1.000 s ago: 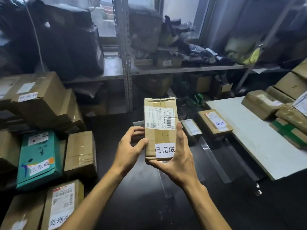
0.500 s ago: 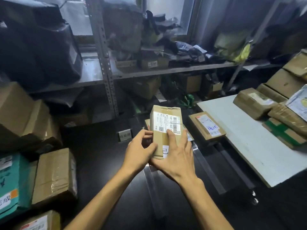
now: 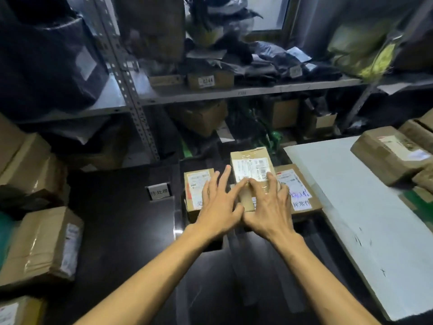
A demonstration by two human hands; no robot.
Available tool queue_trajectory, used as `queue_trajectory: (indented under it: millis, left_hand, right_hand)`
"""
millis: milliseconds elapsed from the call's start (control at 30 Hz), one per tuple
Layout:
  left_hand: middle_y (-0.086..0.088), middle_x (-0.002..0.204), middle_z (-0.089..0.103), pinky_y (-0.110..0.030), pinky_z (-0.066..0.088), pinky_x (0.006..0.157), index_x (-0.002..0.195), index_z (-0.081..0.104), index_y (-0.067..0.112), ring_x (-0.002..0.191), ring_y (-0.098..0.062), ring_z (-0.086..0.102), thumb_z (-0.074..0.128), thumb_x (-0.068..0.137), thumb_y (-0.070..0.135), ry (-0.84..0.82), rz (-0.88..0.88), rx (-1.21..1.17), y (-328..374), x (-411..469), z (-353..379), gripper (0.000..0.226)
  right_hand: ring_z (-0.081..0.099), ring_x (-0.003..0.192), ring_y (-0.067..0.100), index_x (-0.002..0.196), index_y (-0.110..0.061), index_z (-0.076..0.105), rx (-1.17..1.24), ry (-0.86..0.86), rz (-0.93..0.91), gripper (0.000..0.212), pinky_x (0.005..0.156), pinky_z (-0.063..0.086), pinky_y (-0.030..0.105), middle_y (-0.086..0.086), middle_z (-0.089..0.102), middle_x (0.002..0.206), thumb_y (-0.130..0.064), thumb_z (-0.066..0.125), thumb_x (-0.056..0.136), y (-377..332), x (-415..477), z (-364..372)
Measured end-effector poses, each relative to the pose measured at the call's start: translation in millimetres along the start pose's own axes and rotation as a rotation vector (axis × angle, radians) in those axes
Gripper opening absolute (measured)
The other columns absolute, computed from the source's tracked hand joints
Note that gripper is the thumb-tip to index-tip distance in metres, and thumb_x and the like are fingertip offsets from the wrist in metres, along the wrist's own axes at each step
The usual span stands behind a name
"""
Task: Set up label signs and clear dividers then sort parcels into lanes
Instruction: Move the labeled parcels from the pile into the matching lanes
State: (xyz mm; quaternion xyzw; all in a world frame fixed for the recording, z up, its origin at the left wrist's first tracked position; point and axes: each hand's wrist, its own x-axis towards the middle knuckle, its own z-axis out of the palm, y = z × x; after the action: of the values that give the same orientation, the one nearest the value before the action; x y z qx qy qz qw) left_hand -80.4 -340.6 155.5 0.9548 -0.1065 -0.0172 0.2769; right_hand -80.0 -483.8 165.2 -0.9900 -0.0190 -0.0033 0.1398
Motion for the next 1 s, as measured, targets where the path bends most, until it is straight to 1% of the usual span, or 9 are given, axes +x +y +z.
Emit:
queue_trajectory:
  millis: [133, 233, 300, 433, 500, 700, 833, 933, 1000]
  left_hand:
    - [0.001, 0.165, -0.006, -0.052, -0.011, 0.118, 0.151, 0.019, 0.042, 0.15, -0.028, -0.013, 0.046, 0.086, 0.026, -0.097, -0.033, 0.228, 5, 38, 29, 0.072]
    - [-0.002, 0.165, 0.003, -0.052, -0.015, 0.117, 0.153, 0.018, 0.038, 0.15, -0.029, -0.01, 0.047, 0.087, 0.025, -0.153, -0.067, 0.305, 4, 54, 46, 0.074]
    - [-0.003, 0.165, 0.009, -0.053, -0.014, 0.118, 0.154, 0.016, 0.037, 0.15, -0.03, -0.006, 0.048, 0.087, 0.028, -0.207, -0.081, 0.362, 0, 62, 57, 0.074]
    - [-0.002, 0.162, 0.02, -0.056, -0.009, 0.119, 0.153, 0.019, 0.033, 0.15, -0.031, 0.006, 0.047, 0.09, 0.032, -0.304, -0.085, 0.434, -6, 64, 75, 0.069]
    - [-0.001, 0.161, 0.021, -0.055, -0.005, 0.12, 0.153, 0.019, 0.033, 0.149, -0.03, 0.01, 0.047, 0.09, 0.031, -0.298, -0.117, 0.398, -6, 62, 80, 0.069]
    - [-0.002, 0.159, 0.026, -0.053, -0.002, 0.12, 0.151, 0.025, 0.029, 0.148, -0.029, 0.013, 0.045, 0.091, 0.029, -0.264, -0.137, 0.346, -2, 66, 86, 0.063]
    - [-0.003, 0.158, 0.028, -0.051, 0.002, 0.12, 0.151, 0.025, 0.023, 0.146, -0.028, 0.016, 0.042, 0.094, 0.03, -0.259, -0.161, 0.311, 5, 65, 80, 0.06]
    - [-0.002, 0.155, 0.032, -0.045, 0.007, 0.119, 0.151, 0.025, 0.017, 0.143, -0.025, 0.02, 0.039, 0.095, 0.029, -0.191, -0.199, 0.247, 8, 63, 61, 0.059]
    - [-0.001, 0.155, 0.032, -0.041, 0.012, 0.116, 0.15, 0.029, 0.019, 0.142, -0.024, 0.022, 0.039, 0.096, 0.031, -0.138, -0.218, 0.241, 5, 60, 35, 0.056]
  right_hand:
    - [0.029, 0.128, 0.042, 0.144, -0.028, 0.034, -0.024, -0.098, -0.041, 0.072, 0.109, 0.029, 0.051, 0.016, 0.016, 0.158, -0.044, 0.057, 0.078, 30, 30, 23]
    - [0.024, 0.133, 0.041, 0.146, -0.024, 0.031, 0.002, -0.166, -0.063, 0.071, 0.113, 0.024, 0.051, 0.016, 0.008, 0.16, -0.039, 0.054, 0.082, 43, 45, 41]
    - [0.018, 0.138, 0.04, 0.148, -0.019, 0.028, -0.01, -0.194, -0.078, 0.071, 0.115, 0.02, 0.048, 0.017, 0.004, 0.161, -0.038, 0.053, 0.084, 49, 50, 55]
    - [0.007, 0.147, 0.04, 0.153, -0.013, 0.019, -0.08, -0.345, -0.134, 0.079, 0.121, 0.016, 0.047, 0.018, 0.004, 0.162, -0.042, 0.05, 0.087, 61, 49, 76]
    - [0.009, 0.147, 0.039, 0.153, -0.012, 0.017, -0.107, -0.356, -0.162, 0.083, 0.121, 0.015, 0.046, 0.019, 0.008, 0.161, -0.044, 0.051, 0.085, 65, 52, 79]
    - [0.018, 0.142, 0.036, 0.148, -0.014, 0.027, -0.097, -0.339, -0.193, 0.074, 0.118, 0.019, 0.041, 0.017, 0.018, 0.157, -0.036, 0.053, 0.083, 68, 56, 70]
    - [0.016, 0.144, 0.036, 0.149, -0.012, 0.027, -0.093, -0.356, -0.238, 0.069, 0.119, 0.016, 0.042, 0.016, 0.016, 0.159, -0.03, 0.051, 0.087, 65, 58, 57]
    - [0.013, 0.146, 0.034, 0.15, -0.011, 0.027, -0.013, -0.384, -0.339, 0.067, 0.121, 0.016, 0.042, 0.013, 0.013, 0.162, -0.02, 0.049, 0.087, 50, 62, 41]
    - [0.015, 0.145, 0.033, 0.146, -0.013, 0.034, 0.037, -0.372, -0.391, 0.06, 0.119, 0.018, 0.042, 0.011, 0.015, 0.162, -0.021, 0.048, 0.089, 32, 67, 27]
